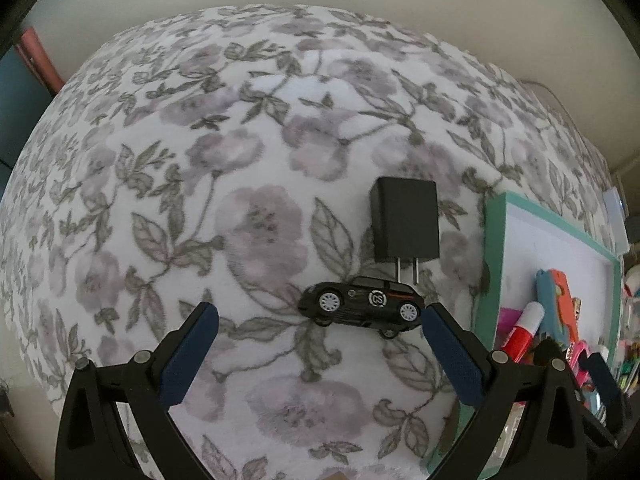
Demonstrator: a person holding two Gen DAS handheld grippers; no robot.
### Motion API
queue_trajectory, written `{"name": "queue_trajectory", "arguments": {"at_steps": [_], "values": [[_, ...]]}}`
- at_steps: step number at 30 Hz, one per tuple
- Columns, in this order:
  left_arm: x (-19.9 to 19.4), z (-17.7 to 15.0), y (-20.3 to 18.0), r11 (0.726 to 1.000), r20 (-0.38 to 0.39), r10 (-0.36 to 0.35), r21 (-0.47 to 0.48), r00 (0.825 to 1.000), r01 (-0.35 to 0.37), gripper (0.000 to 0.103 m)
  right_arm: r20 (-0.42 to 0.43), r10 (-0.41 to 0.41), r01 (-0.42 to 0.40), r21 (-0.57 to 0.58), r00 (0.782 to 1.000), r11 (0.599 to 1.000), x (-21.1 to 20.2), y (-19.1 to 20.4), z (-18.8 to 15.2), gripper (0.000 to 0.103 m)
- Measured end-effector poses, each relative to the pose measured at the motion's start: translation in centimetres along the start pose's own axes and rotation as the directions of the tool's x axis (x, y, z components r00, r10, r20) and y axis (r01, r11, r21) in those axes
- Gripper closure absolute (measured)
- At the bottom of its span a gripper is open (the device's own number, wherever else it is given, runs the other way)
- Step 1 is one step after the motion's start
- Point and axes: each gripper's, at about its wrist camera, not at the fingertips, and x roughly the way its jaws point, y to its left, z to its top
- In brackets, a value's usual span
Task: Organize rigid objects
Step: 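Move both tools toward the black car and black charger, then grasp the black toy car with the left tool while the right tool grasps the black charger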
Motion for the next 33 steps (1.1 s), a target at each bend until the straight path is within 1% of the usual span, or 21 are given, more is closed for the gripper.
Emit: {"name": "queue_trajectory", "arguments": {"at_steps": [3,6,10,15,19,22,26,30,33], "values": [[0.7,0.0,-0.2,1.0,-0.011,0.004,0.008,1.0,-0.004,0.001,0.0,0.0,0.0,0.0,1.0,1.0,0.0,-0.1,-0.1,0.0],[0.9,0.0,-0.3,1.0,-0.016,-0.013,0.012,1.0,0.013,0.001,-0.003,-0.001,0.001,0.0,1.0,1.0,0.1,-0.2,0.0,0.0],[1.1,0.0,-1.0,0.999,-0.011,-0.011,0.049,1.0,0.012,0.001,-0.009,0.002,-0.002,-0.001,1.0,1.0,0.2,-0.3,-0.1,0.0],[1.4,-0.2,-2.1,0.997,-0.017,-0.014,0.073,1.0,0.016,0.001,-0.013,-0.001,0.001,-0.002,1.0,1.0,0.3,-0.4,-0.2,0.0],[2.3,-0.3,-3.0,0.997,-0.024,-0.003,0.077,1.0,0.005,0.001,-0.02,-0.001,0.001,-0.009,1.0,1.0,0.5,-0.3,-0.3,0.0],[2.9,-0.5,-3.2,0.998,-0.025,-0.003,0.062,1.0,0.005,0.001,-0.023,-0.002,0.002,-0.012,1.0,1.0,0.6,-0.2,-0.3,0.0],[3.5,-0.7,-3.1,0.997,-0.018,0.0,0.075,1.0,0.002,0.001,-0.031,-0.004,0.003,-0.02,1.0,1.0,0.8,-0.1,-0.4,0.0],[3.6,-0.5,-3.0,0.997,-0.013,-0.016,0.079,1.0,0.017,0.002,-0.034,-0.004,0.003,-0.023,0.999,1.0,0.9,0.0,-0.4,0.0],[3.3,-0.5,-3.3,0.996,-0.01,-0.017,0.091,1.0,0.018,0.007,-0.035,-0.011,0.01,-0.028,0.999,1.0,0.9,0.1,-0.5,0.0]]}}
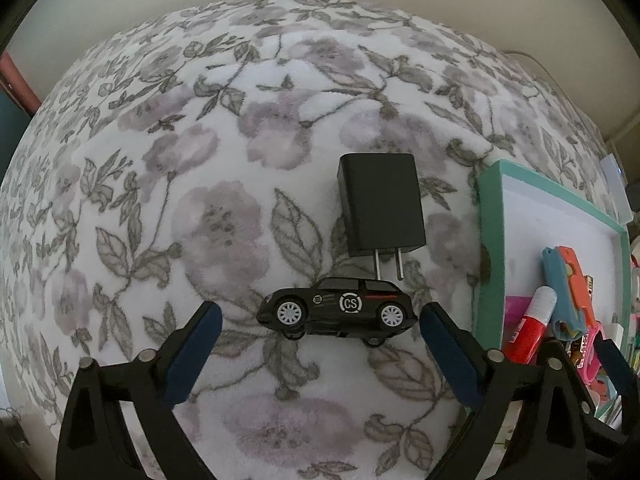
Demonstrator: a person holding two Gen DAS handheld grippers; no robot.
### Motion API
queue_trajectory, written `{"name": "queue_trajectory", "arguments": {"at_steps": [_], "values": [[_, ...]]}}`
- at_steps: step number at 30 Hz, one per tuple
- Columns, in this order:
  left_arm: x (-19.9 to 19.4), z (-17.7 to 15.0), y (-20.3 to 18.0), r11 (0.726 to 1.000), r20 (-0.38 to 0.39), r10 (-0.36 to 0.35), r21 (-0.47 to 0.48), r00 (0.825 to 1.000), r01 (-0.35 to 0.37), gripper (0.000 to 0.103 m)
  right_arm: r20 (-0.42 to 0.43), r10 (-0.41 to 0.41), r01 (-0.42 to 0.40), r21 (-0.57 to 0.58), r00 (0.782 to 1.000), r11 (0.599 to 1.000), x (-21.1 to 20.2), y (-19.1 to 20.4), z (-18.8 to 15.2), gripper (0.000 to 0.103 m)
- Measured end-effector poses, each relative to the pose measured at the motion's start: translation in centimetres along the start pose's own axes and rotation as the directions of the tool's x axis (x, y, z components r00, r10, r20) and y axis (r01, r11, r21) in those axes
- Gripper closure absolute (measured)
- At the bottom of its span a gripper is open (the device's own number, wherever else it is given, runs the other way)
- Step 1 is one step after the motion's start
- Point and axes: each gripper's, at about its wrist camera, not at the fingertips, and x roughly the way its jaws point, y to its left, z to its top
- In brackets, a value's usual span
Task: Organize rigid objects
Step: 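Grasp the black toy car with the left tool while the right tool grasps the black charger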
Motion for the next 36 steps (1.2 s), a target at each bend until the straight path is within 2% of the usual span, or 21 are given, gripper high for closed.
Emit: {"name": "queue_trajectory", "arguments": {"at_steps": [4,5,6,17,25,29,36], "values": [[-0.2,-0.1,-0.6,1.0,-0.007,-0.014,0.003,1.0,0.014,0.011,-0.003,-0.004,0.004,-0.001,1.0,1.0,0.1,0.0,-0.1,0.0],[-0.3,-0.1,-0.8,1.0,-0.006,-0.016,0.005,1.0,0.016,0.015,-0.004,-0.005,0.005,-0.003,1.0,1.0,0.1,0.0,-0.1,0.0],[-0.2,-0.2,-0.8,1.0,-0.006,-0.021,0.007,1.0,0.021,0.025,-0.005,-0.006,0.006,-0.005,1.0,1.0,0.1,0.0,-0.1,0.0],[-0.4,0.1,-0.3,0.999,-0.017,-0.035,-0.006,0.999,0.035,0.026,-0.002,-0.022,0.022,-0.03,1.0,0.999,0.2,0.7,-0.1,0.0],[-0.3,0.6,2.5,0.997,-0.036,-0.026,-0.069,0.999,0.023,0.026,0.031,0.011,-0.009,-0.056,0.999,0.998,-0.4,2.3,0.2,0.0],[-0.2,1.1,4.5,0.987,-0.044,-0.083,-0.139,0.996,0.076,0.026,0.051,0.036,-0.032,-0.072,0.998,0.997,-0.6,3.3,0.2,0.0],[-0.9,2.0,7.4,0.984,-0.015,-0.018,-0.178,1.0,0.015,0.026,0.084,0.048,-0.04,-0.093,0.995,0.995,-0.7,5.1,1.3,0.0]]}}
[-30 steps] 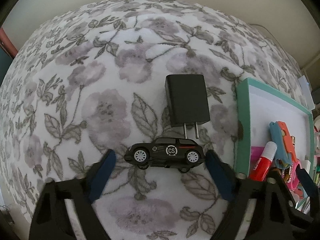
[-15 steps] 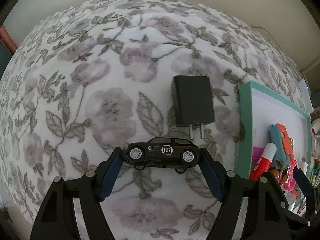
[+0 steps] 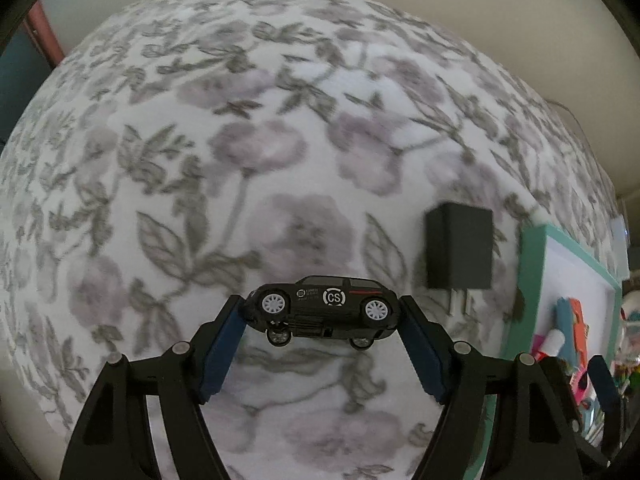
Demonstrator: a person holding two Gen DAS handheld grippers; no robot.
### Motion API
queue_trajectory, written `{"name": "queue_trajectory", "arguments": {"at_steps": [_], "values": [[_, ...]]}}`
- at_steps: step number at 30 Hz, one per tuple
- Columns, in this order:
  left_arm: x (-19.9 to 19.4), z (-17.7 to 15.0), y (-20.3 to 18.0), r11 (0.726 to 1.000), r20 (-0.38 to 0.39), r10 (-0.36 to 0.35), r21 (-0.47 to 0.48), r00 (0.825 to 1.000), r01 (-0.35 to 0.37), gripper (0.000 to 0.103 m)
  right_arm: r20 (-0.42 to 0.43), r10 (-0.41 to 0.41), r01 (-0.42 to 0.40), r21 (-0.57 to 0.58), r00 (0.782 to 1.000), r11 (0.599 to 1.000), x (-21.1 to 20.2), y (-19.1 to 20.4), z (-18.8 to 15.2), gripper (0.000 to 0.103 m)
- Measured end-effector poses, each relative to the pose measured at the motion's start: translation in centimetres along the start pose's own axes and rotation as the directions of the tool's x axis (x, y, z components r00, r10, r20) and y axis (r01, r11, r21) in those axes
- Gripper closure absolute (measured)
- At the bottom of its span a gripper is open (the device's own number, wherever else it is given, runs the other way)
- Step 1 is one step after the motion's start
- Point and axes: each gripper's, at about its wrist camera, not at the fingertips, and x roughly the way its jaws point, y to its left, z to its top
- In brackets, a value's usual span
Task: Organize rigid objects
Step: 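Grasp the black toy car with the left tool while the right tool grasps the black charger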
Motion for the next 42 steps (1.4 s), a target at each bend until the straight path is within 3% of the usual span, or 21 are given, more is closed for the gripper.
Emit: {"name": "queue_trajectory", "arguments": {"at_steps": [11,18,26,34,38,40,42], "values": [[-1.4,2.2,6.1,0.991,0.051,0.088,-0.101,0.995,-0.083,0.026,0.022,0.002,0.0,-0.089,1.0,0.996,1.4,4.4,2.7,0.0],[-2.5,2.5,8.3,0.989,0.067,0.071,-0.135,0.995,-0.062,0.026,0.011,0.016,-0.015,-0.127,1.0,0.992,2.2,6.6,3.6,0.0],[-2.7,1.9,9.5,0.984,0.06,0.081,-0.163,0.995,-0.07,0.026,-0.023,0.006,-0.01,-0.169,1.0,0.986,4.0,8.6,3.5,0.014],[-1.9,1.9,11.1,0.982,0.051,0.083,-0.177,0.995,-0.073,0.026,-0.047,0.0,-0.009,-0.195,0.999,0.981,6.0,9.4,2.9,0.019],[-1.7,1.9,11.5,0.982,0.05,0.085,-0.175,0.995,-0.075,0.026,-0.063,-0.002,-0.01,-0.193,0.998,0.981,6.8,9.7,2.7,0.033],[-1.5,1.9,11.2,0.982,0.05,0.087,-0.173,0.995,-0.077,0.026,-0.073,0.005,-0.019,-0.198,0.997,0.98,7.1,9.9,2.6,0.05],[-1.2,2.1,10.7,0.982,0.049,0.088,-0.171,0.995,-0.079,0.026,-0.074,0.018,-0.033,-0.197,0.997,0.98,7.2,10.1,2.7,0.06]]}}
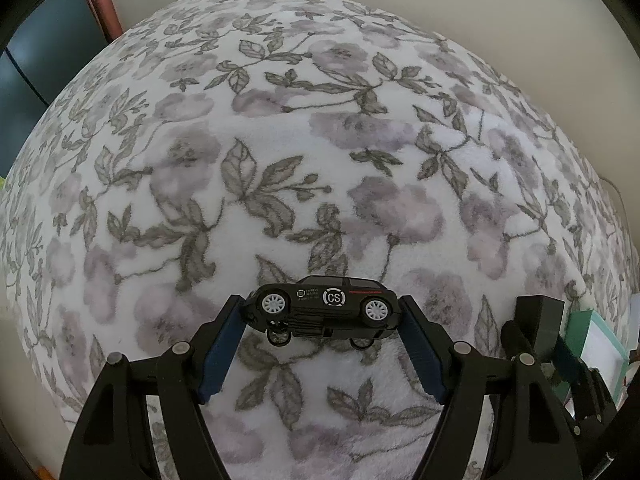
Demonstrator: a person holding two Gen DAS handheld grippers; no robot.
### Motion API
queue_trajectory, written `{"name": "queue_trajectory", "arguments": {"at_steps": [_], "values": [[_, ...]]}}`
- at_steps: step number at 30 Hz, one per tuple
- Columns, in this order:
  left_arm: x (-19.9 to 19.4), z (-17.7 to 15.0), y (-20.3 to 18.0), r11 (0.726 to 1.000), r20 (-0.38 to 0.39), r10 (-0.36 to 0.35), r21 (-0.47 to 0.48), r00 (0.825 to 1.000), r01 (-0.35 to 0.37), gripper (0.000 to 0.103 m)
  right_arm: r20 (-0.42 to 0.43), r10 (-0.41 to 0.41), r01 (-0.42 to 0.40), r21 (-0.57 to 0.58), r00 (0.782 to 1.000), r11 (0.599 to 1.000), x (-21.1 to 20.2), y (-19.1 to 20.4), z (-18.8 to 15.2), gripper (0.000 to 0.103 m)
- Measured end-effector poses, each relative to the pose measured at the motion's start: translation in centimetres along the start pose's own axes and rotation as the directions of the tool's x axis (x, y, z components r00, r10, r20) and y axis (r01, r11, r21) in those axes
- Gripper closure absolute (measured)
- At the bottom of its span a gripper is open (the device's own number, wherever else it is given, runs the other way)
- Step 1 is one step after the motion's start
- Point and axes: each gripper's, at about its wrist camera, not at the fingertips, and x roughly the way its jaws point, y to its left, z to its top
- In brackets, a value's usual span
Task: Organize rigid objects
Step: 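Grasp the black toy car with the left tool while the right tool grasps the black charger, then carry the black car and black charger over the teal tray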
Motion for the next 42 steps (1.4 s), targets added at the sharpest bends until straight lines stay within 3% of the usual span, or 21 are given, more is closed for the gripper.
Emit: {"name": "queue_trajectory", "arguments": {"at_steps": [12,21,25,30,35,42], "values": [[-1.1,-0.5,-2.8,0.999,0.033,0.018,0.038,0.999,-0.019,0.026,0.029,0.038,-0.04,0.056,0.999,0.998,-2.8,-1.8,-1.6,0.06],[-6.5,-4.1,-8.6,0.984,0.102,-0.048,0.175,0.994,0.03,0.026,0.088,-0.016,0.002,0.16,0.996,0.987,-8.8,-8.3,-4.8,0.06],[-8.9,-6.7,-12.1,0.962,0.113,-0.115,0.26,0.987,0.083,0.026,0.077,-0.055,0.036,0.23,0.996,0.973,-10.5,-12.2,-7.2,0.06],[-10.5,-9.6,-16.2,0.919,0.06,-0.236,0.338,0.97,0.202,0.026,0.039,-0.109,0.092,0.301,0.993,0.949,-11.1,-16.8,-10.0,0.06],[-11.1,-12.3,-20.5,0.881,0.049,-0.259,0.421,0.965,0.215,0.026,0.021,-0.121,0.106,0.342,0.992,0.934,-11.1,-20.1,-11.6,0.06],[-9.6,-14.8,-24.4,0.844,-0.033,-0.273,0.472,0.961,0.256,0.026,-0.007,-0.114,0.109,0.342,0.994,0.933,-10.2,-22.2,-12.9,0.06]]}}
